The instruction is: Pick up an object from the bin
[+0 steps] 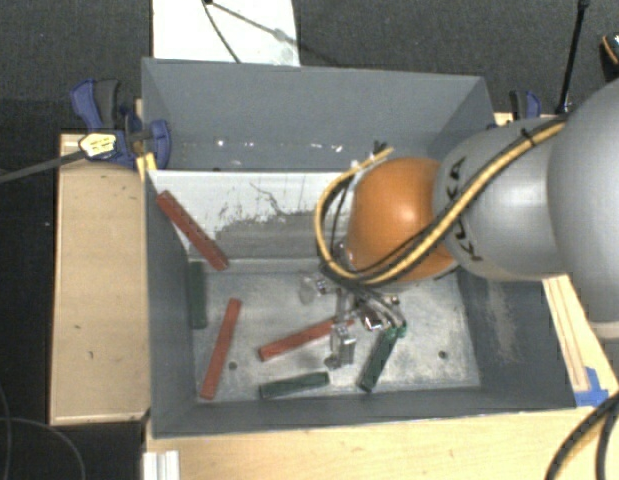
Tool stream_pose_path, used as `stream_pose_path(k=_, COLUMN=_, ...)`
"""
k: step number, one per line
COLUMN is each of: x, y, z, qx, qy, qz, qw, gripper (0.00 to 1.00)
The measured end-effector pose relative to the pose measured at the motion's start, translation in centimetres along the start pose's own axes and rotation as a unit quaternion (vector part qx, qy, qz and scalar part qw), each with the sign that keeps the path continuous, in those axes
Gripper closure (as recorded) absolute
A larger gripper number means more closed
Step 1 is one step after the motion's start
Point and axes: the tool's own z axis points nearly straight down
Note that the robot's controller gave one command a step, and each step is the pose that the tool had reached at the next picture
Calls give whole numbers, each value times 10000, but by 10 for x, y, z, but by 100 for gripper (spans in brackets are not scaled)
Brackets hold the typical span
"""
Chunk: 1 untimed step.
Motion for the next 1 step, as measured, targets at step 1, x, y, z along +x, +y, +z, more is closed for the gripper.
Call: stream_pose_path(k=1, x=8, y=-6, z=32, qx=-2, qy=40, qz=132, qw=9999, gripper=0)
